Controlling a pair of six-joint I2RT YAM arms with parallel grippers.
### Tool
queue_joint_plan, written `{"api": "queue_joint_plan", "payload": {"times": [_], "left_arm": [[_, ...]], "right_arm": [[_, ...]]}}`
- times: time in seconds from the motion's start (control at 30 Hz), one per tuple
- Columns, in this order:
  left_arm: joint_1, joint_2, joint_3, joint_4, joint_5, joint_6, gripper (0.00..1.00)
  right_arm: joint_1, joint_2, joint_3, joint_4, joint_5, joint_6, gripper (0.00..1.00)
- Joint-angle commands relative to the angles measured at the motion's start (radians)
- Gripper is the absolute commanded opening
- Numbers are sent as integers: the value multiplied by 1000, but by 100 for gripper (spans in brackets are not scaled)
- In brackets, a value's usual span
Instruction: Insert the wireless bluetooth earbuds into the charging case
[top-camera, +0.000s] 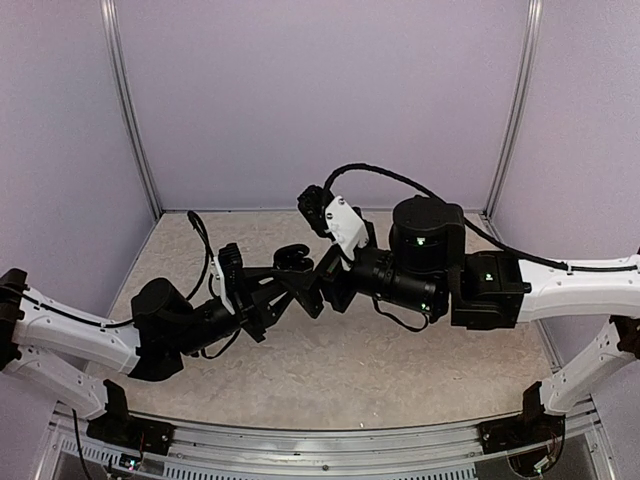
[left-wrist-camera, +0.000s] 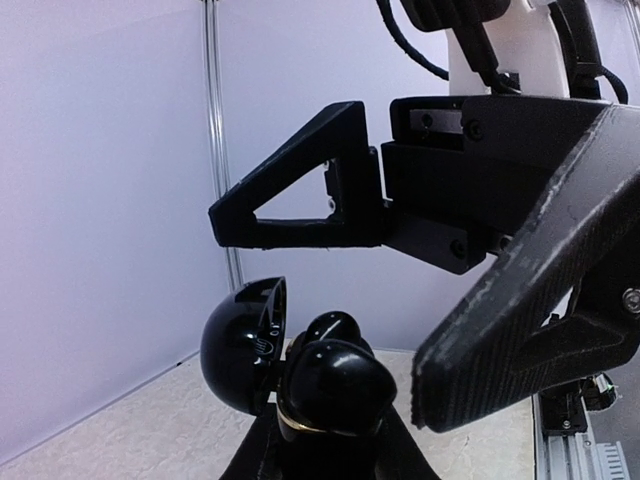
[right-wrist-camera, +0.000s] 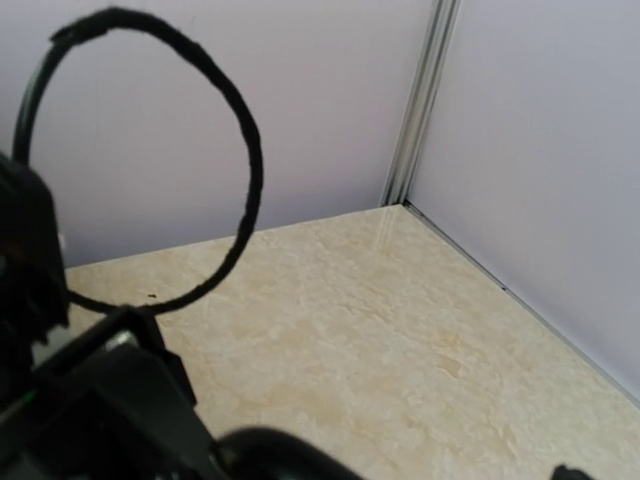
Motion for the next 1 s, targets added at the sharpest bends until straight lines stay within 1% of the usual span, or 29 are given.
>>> {"api": "queue_joint_plan", "payload": {"times": [0.0, 0.33, 0.5, 0.97], "left_arm": [[8, 14, 29, 15, -10, -3, 0], [12, 8, 29, 10, -6, -5, 0], [12, 10, 28, 13, -3, -8, 0], [14, 4, 26, 14, 0, -12, 0]], "right_arm": [[0, 28, 45, 4, 8, 16, 100], [-12, 21, 27, -22, 116, 57, 99], [-21, -1, 1, -28, 115, 90, 100], [-40, -57, -52, -45, 104, 91, 100]]}}
